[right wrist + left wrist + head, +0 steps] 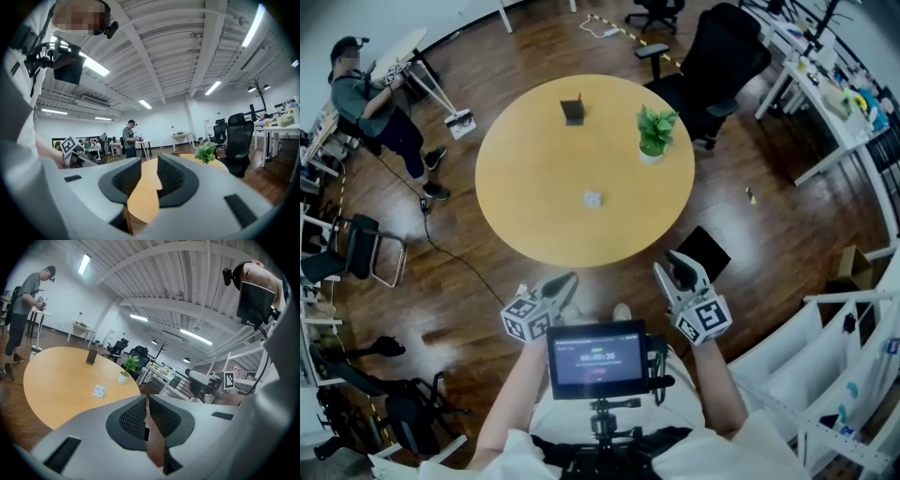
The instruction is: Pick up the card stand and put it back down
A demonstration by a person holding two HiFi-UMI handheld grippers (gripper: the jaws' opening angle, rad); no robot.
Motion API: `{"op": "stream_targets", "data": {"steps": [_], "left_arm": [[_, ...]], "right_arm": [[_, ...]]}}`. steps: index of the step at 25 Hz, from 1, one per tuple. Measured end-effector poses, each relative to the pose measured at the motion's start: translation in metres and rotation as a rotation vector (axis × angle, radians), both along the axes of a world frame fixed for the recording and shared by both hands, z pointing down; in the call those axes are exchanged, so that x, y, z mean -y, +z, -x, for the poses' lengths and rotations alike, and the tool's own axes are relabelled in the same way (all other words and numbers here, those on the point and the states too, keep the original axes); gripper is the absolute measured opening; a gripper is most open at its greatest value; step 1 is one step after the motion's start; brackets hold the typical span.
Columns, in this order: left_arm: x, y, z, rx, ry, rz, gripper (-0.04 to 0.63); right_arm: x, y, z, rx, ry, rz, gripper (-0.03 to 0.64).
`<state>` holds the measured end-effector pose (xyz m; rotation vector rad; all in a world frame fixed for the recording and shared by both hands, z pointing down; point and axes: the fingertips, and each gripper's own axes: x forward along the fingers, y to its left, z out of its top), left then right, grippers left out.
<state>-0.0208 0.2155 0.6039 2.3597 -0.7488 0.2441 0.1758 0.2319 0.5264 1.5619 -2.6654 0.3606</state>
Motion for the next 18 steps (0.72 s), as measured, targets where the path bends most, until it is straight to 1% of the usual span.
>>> {"op": "stream_targets", "data": {"steps": [3, 6, 9, 13, 16, 18], "left_arm": [[-0.002, 0.002, 0.002, 0.002, -0.007, 0.007, 0.011], [0.0, 0.008, 0.003, 0.016, 0.005, 0.013, 0.011], [0.005, -0.001, -0.01, 0.006, 0.02, -0.004, 0.011], [0.009, -0.009, -0.029, 0.012, 0.055, -0.03, 0.011], [0.013, -0.016, -0.032, 0.011, 0.072, -0.048, 0.011], [0.016, -0.015, -0.029, 0.01, 0.071, -0.044, 0.011]], "right_arm": [[-0.003, -0.002, -0.002, -0.02, -0.006, -0.018, 0.124], [-0.005, -0.003, -0.006, -0.033, 0.006, -0.015, 0.124], [-0.008, -0.006, -0.017, -0.032, 0.037, -0.032, 0.124], [-0.014, -0.006, -0.036, -0.018, 0.083, -0.031, 0.124], [-0.017, -0.002, -0.038, -0.011, 0.098, -0.025, 0.124], [-0.015, 0.0, -0.033, -0.008, 0.089, -0.012, 0.124]]}}
